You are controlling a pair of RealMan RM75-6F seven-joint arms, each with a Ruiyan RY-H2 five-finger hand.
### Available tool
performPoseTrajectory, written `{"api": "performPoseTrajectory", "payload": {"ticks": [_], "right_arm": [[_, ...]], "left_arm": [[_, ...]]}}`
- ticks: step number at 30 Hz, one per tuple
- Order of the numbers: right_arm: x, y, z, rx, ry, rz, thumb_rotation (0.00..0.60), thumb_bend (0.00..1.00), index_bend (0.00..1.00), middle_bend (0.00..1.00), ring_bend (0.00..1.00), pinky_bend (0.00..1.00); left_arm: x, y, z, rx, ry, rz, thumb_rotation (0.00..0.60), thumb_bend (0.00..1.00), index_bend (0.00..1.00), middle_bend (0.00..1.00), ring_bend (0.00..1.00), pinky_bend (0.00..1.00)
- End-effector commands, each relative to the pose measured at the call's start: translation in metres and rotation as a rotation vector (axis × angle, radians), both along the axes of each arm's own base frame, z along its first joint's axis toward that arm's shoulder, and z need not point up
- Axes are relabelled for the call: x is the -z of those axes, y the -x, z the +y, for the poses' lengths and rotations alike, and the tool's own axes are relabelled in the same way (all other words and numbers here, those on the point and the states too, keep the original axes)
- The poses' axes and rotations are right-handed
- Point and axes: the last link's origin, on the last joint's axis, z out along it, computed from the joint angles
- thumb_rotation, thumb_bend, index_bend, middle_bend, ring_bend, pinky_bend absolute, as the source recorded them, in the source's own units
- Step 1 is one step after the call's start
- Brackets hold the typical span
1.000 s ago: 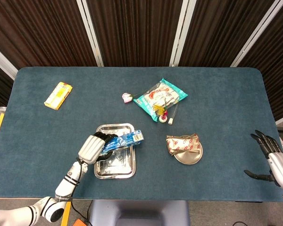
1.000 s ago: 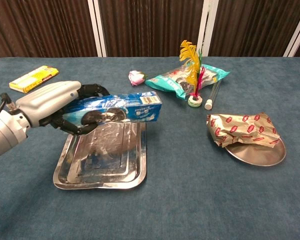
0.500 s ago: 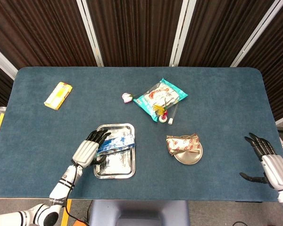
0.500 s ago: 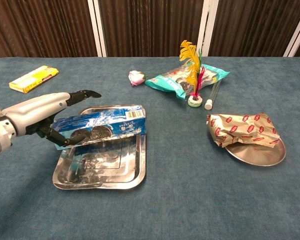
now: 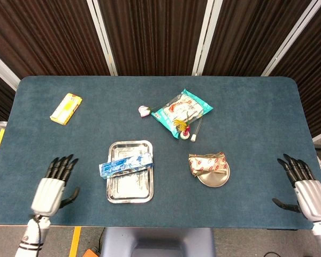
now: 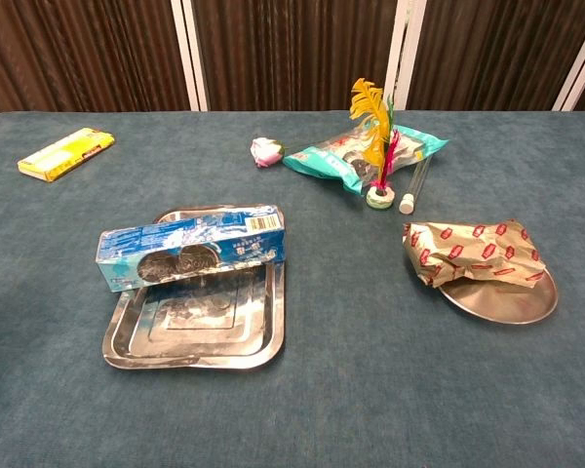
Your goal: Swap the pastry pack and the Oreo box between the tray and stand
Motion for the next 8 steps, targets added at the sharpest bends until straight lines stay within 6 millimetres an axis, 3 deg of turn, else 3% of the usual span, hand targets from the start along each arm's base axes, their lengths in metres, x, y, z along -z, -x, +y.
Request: {"api": "performPoseTrajectory", "payload": {"ticks": [1, 8], "right_arm": [[0.016, -0.007, 0.012, -0.014, 0.024, 0.043, 0.600, 0.21, 0.00, 0.00, 0.00, 0.00], [0.016, -0.010, 0.012, -0.024, 0.105, 0.060, 0.600, 0.22, 0.00, 0.00, 0.00, 0.00]], "left_arm": [[-0.028, 0.047, -0.025, -0.033, -0.091, -0.036, 0.600, 0.39, 0.00, 0.00, 0.00, 0.00], [-0.038, 0.063, -0.013, -0.069, -0.112, 0.010, 0.600, 0.40, 0.00, 0.00, 0.00, 0.00]]}}
